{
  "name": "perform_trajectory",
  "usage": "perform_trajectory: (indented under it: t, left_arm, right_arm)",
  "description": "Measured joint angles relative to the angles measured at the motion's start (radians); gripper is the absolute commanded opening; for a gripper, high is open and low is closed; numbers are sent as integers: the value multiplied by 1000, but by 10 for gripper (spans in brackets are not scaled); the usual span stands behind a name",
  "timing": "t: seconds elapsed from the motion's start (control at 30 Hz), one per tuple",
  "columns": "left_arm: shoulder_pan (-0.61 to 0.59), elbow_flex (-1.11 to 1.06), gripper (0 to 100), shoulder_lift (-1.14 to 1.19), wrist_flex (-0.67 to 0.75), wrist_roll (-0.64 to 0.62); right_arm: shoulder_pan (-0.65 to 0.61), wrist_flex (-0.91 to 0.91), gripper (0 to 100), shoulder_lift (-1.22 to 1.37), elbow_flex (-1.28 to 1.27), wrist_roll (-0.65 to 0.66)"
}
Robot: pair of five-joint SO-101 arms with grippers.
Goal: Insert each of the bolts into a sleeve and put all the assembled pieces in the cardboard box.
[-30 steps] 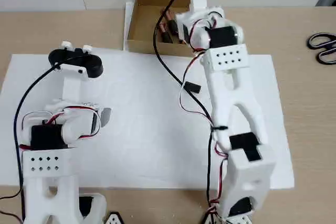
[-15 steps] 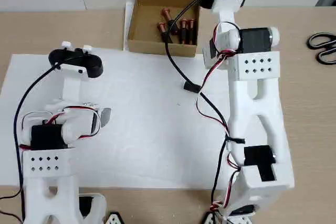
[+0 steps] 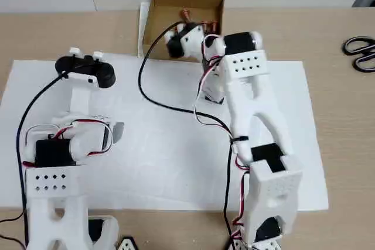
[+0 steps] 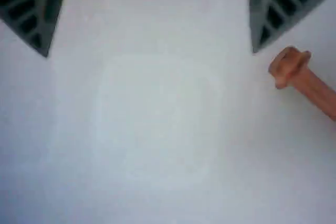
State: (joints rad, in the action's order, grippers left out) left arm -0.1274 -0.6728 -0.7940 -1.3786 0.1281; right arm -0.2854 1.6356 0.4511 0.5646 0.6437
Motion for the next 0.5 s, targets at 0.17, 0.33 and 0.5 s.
perform_trajectory:
  t: [0.17,0.33,0.5]
  left_arm:
    - [0,-41,232,0,0,0]
    - [0,-41,232,0,0,0]
    - [0,-41,232,0,0,0]
  right_arm:
    - [-2,-68,202,78,0,21]
    - [-21,-123,202,132,0,21]
    - [-17,-158,202,170,0,21]
